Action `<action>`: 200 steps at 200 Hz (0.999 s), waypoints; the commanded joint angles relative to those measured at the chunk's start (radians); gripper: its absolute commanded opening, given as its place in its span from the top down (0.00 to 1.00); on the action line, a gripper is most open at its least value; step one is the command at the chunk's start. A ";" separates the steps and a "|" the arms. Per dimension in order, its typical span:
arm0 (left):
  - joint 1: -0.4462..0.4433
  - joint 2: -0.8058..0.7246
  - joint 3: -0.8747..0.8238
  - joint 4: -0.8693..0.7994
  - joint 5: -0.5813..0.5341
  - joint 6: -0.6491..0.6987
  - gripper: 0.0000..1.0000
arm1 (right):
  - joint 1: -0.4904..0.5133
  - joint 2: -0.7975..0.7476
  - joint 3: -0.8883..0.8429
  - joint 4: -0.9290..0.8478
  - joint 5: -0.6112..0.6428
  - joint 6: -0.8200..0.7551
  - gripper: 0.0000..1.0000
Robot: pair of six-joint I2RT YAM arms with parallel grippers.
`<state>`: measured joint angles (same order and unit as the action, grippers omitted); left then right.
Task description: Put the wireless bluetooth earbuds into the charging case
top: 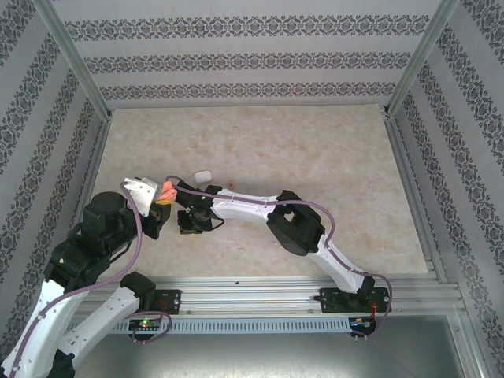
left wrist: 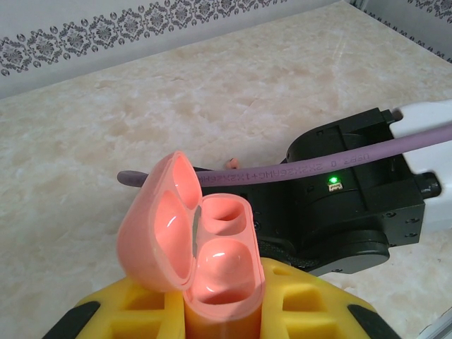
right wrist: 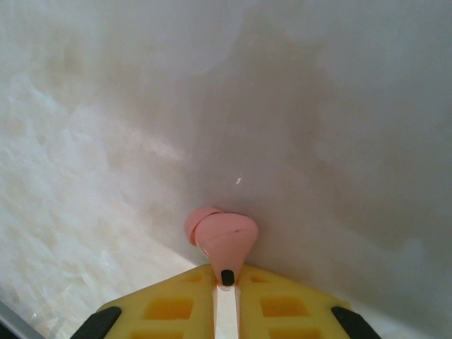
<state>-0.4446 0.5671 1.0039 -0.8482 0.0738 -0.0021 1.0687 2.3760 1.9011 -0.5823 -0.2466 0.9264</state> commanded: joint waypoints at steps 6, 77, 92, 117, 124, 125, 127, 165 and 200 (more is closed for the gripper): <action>0.008 -0.013 -0.007 -0.012 -0.011 0.021 0.99 | -0.016 -0.029 -0.024 -0.039 0.068 -0.046 0.89; 0.008 -0.006 -0.041 0.020 0.006 0.005 0.99 | -0.038 -0.189 -0.190 -0.078 0.168 -0.137 0.92; 0.008 -0.001 -0.047 0.026 0.009 0.004 0.98 | -0.052 -0.235 -0.240 -0.112 0.212 -0.168 0.92; 0.008 0.006 -0.053 0.033 0.017 0.002 0.98 | -0.089 -0.316 -0.342 -0.171 0.293 -0.222 0.93; 0.008 0.009 -0.057 0.035 0.020 0.002 0.99 | -0.102 -0.341 -0.379 -0.185 0.315 -0.234 0.93; 0.009 0.008 -0.057 0.036 0.020 0.002 0.99 | -0.103 -0.345 -0.384 -0.187 0.319 -0.237 0.93; 0.009 0.008 -0.057 0.035 0.021 0.002 0.99 | -0.105 -0.352 -0.392 -0.191 0.326 -0.240 0.93; 0.009 0.011 -0.065 0.041 0.026 -0.001 0.99 | -0.182 -0.457 -0.527 -0.271 0.447 -0.320 0.93; 0.009 0.012 -0.069 0.043 0.031 -0.005 0.98 | -0.216 -0.451 -0.548 -0.357 0.569 -0.394 0.93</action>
<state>-0.4446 0.5789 0.9443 -0.8371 0.0937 -0.0002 0.8570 1.9305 1.3651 -0.8417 0.1860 0.6147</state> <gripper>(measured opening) 0.206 0.072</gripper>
